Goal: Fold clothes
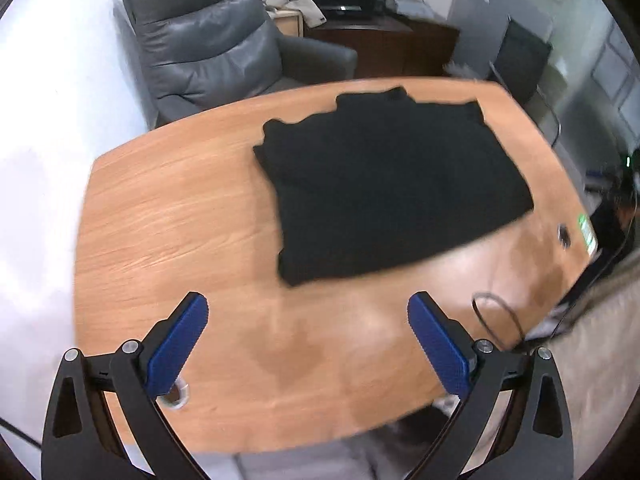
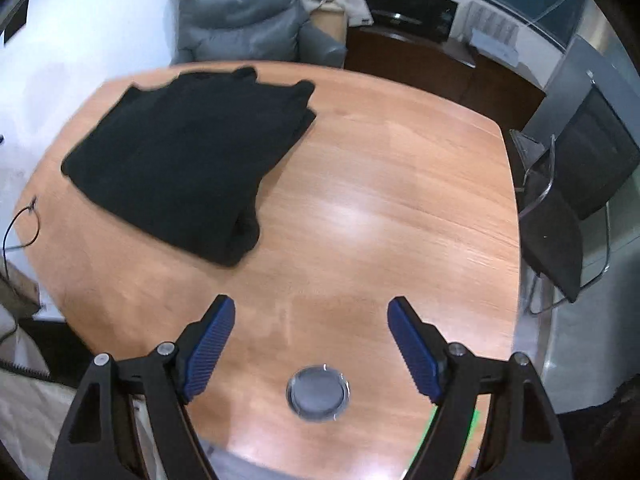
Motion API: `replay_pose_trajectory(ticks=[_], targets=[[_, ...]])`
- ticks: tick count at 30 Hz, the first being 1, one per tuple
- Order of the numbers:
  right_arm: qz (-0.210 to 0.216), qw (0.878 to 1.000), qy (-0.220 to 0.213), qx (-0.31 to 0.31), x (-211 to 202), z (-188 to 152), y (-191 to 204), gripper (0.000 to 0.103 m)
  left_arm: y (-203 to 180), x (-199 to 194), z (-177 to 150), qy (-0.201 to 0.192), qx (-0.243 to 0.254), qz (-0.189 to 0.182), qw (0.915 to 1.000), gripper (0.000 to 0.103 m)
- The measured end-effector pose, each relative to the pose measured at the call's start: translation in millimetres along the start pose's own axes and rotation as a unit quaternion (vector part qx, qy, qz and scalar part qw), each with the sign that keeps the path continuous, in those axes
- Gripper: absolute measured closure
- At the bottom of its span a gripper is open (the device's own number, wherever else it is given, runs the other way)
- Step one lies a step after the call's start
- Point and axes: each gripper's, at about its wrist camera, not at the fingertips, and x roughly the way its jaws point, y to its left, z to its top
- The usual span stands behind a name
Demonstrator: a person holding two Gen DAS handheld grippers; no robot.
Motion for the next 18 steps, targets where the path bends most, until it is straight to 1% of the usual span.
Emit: replay_pose_trajectory(ticks=[2,4,6,9,11,13,14,15,18], targets=[[0.040,0.999,-0.026,0.021,18,-2,1,0.020,-14,31,12,-0.001,0.012,-0.024,0.9996,0.002],[0.078,0.995,-0.043,0.035,39,-5,14,0.020,-31,63,24,0.001,0.031,-0.045,0.9985,0.002],[0.111,0.991,-0.046,0.063,66,-6,26,0.020,-51,96,40,0.007,0.058,-0.070,0.9959,0.002],[0.152,0.982,-0.037,0.109,102,-8,40,0.021,-81,139,68,0.016,0.126,-0.101,0.9867,0.004],[0.164,0.978,-0.032,0.124,120,-7,45,0.022,-97,166,85,0.024,0.171,-0.115,0.9781,0.004],[0.164,0.978,-0.026,0.128,139,-1,51,0.023,-108,191,101,0.034,0.216,-0.126,0.9678,0.006],[0.165,0.977,-0.025,0.134,145,1,52,0.023,-114,204,108,0.039,0.239,-0.131,0.9612,0.008],[0.166,0.976,-0.024,0.140,151,3,53,0.023,-122,216,115,0.040,0.270,-0.135,0.9525,0.009],[0.168,0.974,-0.024,0.152,168,8,54,0.023,-140,240,127,0.035,0.332,-0.143,0.9316,0.015]])
